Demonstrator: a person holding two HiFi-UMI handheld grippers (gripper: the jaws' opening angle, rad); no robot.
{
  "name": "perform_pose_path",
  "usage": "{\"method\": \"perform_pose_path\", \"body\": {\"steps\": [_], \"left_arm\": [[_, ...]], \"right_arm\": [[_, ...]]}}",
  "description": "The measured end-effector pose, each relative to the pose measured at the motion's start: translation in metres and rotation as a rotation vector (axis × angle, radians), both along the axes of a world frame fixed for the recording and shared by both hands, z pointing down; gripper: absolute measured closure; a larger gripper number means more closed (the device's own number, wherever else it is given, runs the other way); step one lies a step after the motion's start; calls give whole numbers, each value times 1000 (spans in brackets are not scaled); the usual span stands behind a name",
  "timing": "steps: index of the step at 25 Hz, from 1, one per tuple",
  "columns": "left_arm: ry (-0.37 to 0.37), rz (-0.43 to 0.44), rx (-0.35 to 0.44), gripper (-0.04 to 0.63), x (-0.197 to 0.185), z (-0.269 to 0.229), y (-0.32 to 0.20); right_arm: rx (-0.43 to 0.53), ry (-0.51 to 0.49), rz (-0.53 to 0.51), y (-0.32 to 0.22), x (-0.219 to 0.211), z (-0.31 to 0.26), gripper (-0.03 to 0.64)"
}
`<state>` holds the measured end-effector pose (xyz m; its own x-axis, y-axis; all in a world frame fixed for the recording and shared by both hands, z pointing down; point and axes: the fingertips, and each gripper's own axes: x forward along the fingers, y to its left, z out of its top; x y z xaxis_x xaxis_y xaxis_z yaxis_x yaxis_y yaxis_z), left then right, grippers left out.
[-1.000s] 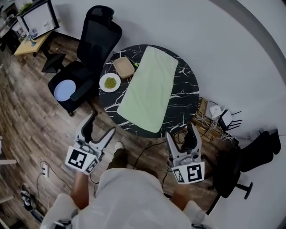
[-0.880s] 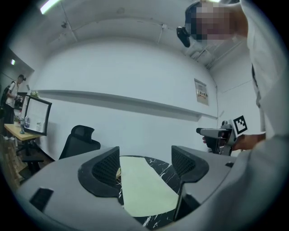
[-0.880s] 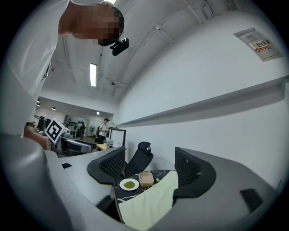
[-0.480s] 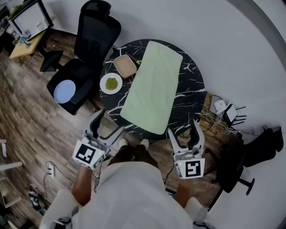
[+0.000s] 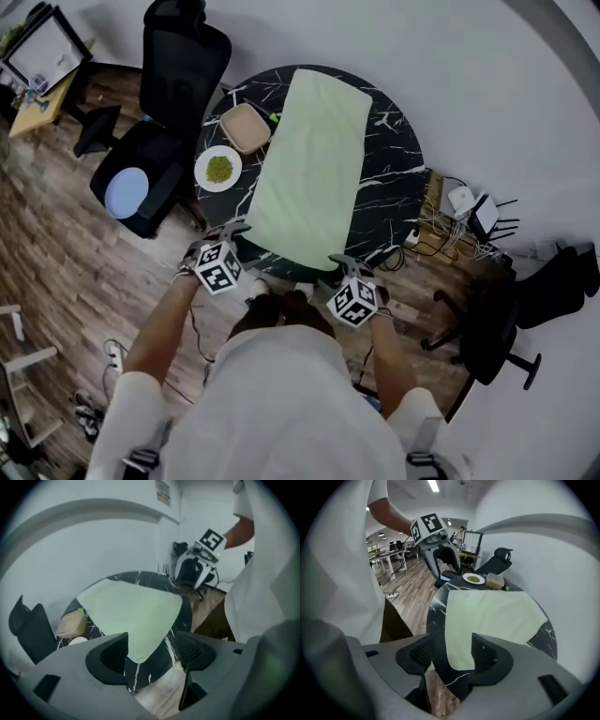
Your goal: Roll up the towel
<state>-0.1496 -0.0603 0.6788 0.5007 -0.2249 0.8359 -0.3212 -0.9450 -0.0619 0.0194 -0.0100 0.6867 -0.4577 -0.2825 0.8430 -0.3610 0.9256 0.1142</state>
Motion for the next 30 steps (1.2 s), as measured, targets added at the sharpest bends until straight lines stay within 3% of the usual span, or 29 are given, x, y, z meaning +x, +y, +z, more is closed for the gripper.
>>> {"method": "perform_pose_path", "body": {"steps": [2, 3, 8, 14, 16, 22, 25, 28, 30], "left_arm": [[-105, 77, -50, 342, -4, 33, -2], [-145, 99, -70, 376, -7, 45, -3], [-242, 130, -179, 376, -14, 86, -4], [-329, 170, -232, 365, -16, 108, 0], [-338, 177, -231, 364, -16, 110, 1], [-345, 173, -229, 391, -17, 110, 5], [-348, 176, -230, 450, -16, 109, 11], [-328, 155, -192, 580, -12, 107, 17], [-283, 116, -187, 581, -7, 104, 25]], "right_arm": [[-55, 33, 7, 2, 3, 26, 457], [-84, 46, 14, 3, 4, 36, 462], [-186, 92, 53, 8, 6, 69, 454], [-249, 179, 27, 10, 15, 93, 456], [-252, 194, 27, 8, 15, 96, 488], [-253, 181, 13, 12, 13, 97, 497], [-238, 163, 29, 18, 17, 99, 576], [-216, 174, 63, 20, 24, 98, 601], [-212, 192, 82, 25, 34, 99, 601]]}}
